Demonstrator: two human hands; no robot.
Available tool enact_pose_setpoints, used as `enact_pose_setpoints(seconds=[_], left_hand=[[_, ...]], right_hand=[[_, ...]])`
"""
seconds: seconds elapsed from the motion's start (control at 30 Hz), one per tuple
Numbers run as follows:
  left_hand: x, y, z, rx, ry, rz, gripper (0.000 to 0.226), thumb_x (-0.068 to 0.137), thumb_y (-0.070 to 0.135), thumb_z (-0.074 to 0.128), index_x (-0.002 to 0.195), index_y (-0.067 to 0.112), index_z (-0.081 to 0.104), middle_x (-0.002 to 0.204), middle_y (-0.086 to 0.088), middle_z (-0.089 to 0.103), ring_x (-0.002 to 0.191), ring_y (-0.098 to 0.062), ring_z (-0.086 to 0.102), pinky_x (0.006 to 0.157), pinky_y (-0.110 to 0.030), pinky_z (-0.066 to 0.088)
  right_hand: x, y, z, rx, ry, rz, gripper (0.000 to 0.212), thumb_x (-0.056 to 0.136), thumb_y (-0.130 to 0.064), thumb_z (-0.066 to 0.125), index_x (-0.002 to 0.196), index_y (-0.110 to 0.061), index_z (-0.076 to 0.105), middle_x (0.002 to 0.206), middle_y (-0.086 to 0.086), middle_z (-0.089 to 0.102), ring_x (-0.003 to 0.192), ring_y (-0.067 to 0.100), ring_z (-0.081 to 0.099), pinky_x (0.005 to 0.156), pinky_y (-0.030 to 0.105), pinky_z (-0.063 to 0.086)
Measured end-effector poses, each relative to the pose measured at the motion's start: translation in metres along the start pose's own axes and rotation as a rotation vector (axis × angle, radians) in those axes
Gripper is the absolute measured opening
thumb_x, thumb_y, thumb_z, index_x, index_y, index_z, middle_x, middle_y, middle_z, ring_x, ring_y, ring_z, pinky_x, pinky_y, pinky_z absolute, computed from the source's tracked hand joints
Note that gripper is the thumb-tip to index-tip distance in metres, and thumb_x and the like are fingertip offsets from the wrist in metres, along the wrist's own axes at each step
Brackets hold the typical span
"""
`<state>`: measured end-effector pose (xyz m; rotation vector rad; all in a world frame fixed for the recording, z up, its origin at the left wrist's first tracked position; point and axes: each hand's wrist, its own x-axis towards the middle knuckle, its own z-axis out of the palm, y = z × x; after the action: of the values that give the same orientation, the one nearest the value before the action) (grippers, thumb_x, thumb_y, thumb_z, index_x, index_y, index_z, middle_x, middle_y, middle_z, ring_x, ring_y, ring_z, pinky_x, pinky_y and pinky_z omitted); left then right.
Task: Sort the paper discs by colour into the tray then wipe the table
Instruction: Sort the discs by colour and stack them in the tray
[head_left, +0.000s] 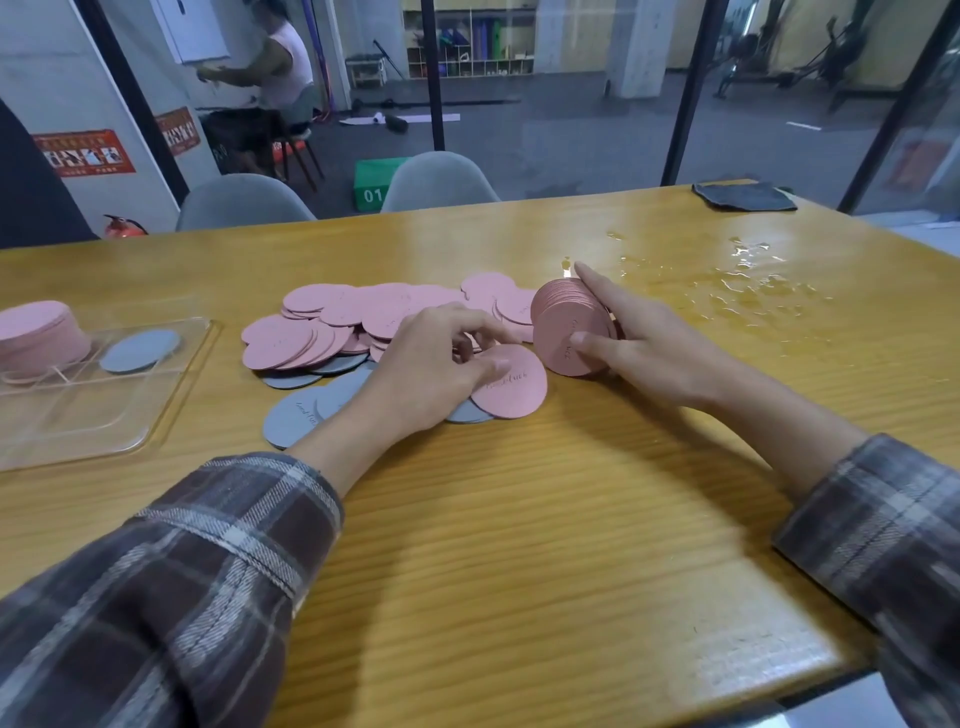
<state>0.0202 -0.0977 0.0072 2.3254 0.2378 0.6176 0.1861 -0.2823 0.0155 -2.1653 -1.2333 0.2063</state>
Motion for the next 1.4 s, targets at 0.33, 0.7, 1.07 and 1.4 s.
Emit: enact_pose_setpoints(seconds=[0.33,0.7,1.07,1.4], left_hand=[[0.009,0.008,0.026,-0.15,0.171,-0.084,0.008,0.091,0.016,0.079,0.091,0.015,0.071,0.077,0.003,0.073,0.059,-0.018,0.073,0.066,-0.042,0.063],[0.01,0.013,0.036,-0.068,0.226,0.045,0.012,0.089,0.015,0.08,0.09,0.014,0.068,0.074,0.01,0.066,0.065,-0.006,0.066,0.067,-0.023,0.056],[0.006,0.004,0.033,-0.006,0.093,0.017,0.064,0.091,0.029,0.079,0.149,0.016,0.055,0.129,-0.001,0.069,0.116,-0.012,0.066,0.101,-0.036,0.056],[0.0,0.012,0.043,0.169,0.023,0.01,0.064,0.106,0.022,0.057,0.161,0.005,0.029,0.145,-0.01,0.052,0.136,-0.025,0.047,0.107,-0.017,0.029]], right_hand=[[0.0,-0.003,0.006,0.234,-0.058,0.046,0.064,0.107,-0.033,0.043,0.163,-0.036,0.013,0.153,-0.014,0.041,0.129,0.004,0.042,0.118,0.039,0.034],[-0.003,-0.009,0.007,-0.032,-0.079,-0.077,0.08,0.104,-0.024,0.055,0.164,-0.02,0.002,0.168,-0.002,0.024,0.149,0.009,0.029,0.113,0.016,0.021],[-0.006,-0.01,0.011,-0.053,-0.07,-0.077,0.079,0.103,-0.025,0.056,0.164,-0.015,0.008,0.166,0.001,0.027,0.15,0.012,0.027,0.113,0.016,0.02],[-0.008,-0.011,0.013,-0.065,-0.082,-0.052,0.079,0.101,-0.03,0.059,0.163,-0.017,0.011,0.159,0.003,0.037,0.146,0.019,0.033,0.12,0.035,0.027]])
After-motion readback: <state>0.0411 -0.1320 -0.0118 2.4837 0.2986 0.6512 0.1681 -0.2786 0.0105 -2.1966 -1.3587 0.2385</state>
